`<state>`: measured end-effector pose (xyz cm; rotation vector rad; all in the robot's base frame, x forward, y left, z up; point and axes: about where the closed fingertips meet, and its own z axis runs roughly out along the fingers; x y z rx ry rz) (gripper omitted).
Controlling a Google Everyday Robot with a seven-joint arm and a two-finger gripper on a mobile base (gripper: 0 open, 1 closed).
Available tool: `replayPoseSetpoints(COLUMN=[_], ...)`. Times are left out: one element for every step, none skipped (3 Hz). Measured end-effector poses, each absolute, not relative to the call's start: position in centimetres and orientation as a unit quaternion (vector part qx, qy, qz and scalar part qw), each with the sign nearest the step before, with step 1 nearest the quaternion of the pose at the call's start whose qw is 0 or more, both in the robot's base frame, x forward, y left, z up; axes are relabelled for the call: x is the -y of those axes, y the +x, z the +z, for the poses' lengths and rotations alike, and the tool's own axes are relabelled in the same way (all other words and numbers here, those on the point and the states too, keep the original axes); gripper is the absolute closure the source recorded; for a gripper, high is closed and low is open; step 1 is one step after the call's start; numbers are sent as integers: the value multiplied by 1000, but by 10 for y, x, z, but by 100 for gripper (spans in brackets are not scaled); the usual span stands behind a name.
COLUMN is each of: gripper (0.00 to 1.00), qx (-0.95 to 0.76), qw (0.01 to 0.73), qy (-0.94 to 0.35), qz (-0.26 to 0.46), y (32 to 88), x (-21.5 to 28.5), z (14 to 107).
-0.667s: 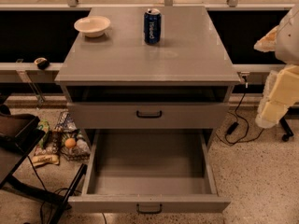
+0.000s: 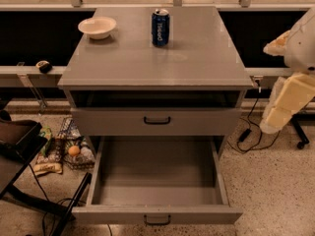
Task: Place pepsi can into middle drawer
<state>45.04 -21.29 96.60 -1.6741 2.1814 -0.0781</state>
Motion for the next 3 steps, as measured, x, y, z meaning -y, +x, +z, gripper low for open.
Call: replayPoseSetpoints(gripper=[0, 0, 0], qx=[-765, -732, -692], qw=[281, 402, 513], qy=[-579, -545, -492], qz=[19, 72, 128], y=[491, 567, 640], x=[217, 210, 193], z=[942, 936, 948])
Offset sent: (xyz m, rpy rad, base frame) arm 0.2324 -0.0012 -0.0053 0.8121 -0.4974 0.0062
